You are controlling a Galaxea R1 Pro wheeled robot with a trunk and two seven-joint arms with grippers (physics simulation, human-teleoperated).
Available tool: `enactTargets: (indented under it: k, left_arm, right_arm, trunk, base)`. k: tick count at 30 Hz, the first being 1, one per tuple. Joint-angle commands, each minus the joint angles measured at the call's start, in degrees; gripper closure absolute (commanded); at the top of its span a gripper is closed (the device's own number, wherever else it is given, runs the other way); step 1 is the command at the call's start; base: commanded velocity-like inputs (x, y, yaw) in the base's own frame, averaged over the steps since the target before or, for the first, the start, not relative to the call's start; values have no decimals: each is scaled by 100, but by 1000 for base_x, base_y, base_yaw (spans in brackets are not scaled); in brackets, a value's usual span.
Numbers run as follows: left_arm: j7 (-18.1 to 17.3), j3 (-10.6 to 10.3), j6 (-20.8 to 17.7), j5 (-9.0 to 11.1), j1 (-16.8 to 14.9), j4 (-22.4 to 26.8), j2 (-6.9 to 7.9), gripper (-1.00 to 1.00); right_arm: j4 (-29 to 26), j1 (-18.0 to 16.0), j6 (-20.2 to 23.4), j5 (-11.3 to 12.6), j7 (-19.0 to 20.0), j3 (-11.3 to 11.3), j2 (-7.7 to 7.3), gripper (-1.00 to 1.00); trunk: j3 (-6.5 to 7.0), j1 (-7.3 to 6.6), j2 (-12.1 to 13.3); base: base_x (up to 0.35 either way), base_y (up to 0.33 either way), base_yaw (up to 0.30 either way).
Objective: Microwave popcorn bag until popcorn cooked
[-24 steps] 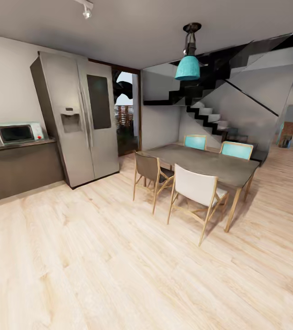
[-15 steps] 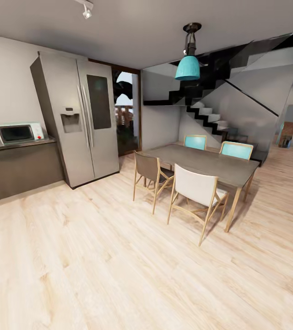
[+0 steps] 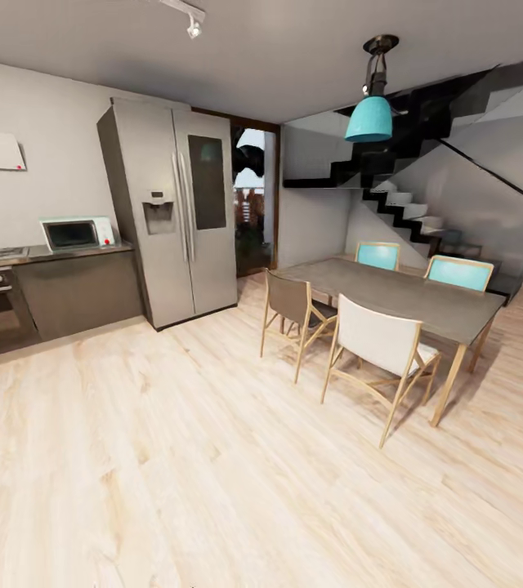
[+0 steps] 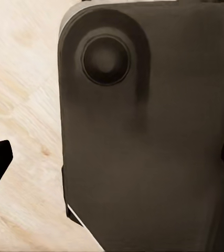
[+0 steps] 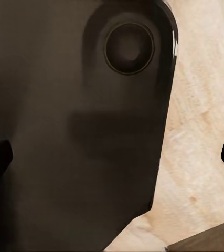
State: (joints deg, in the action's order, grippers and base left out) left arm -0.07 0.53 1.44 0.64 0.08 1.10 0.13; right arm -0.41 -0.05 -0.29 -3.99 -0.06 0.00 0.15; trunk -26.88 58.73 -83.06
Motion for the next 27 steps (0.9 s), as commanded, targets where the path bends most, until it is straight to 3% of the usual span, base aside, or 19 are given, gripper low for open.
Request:
enactTargets:
  k: [1, 3, 9, 27]
  left_arm:
    - [-1, 11, 44, 17, 1, 3, -2, -100]
    - [0, 15, 161, 85, 1, -2, -3, -100]
    - [-2, 10, 206, 536, 1, -3, 6, -100]
    - [6, 9, 207, 586, 1, -4, 5, -100]
  right_arm:
    - [-3, -2, -11, -75, -2, -10, 1, -100]
    - [0, -2, -84, -66, -2, -15, 2, -100]
    - [56, -2, -432, -25, -2, -17, 39, -100]
    - [59, -3, -438, 8, -2, -33, -9, -100]
  trunk:
    - [-4, 0, -2]
    - [-4, 0, -2]
    - [-4, 0, -2]
    - [-4, 0, -2]
  base:
    - [0, 0, 296]
    - [0, 0, 296]
    - [0, 0, 296]
    - [0, 0, 296]
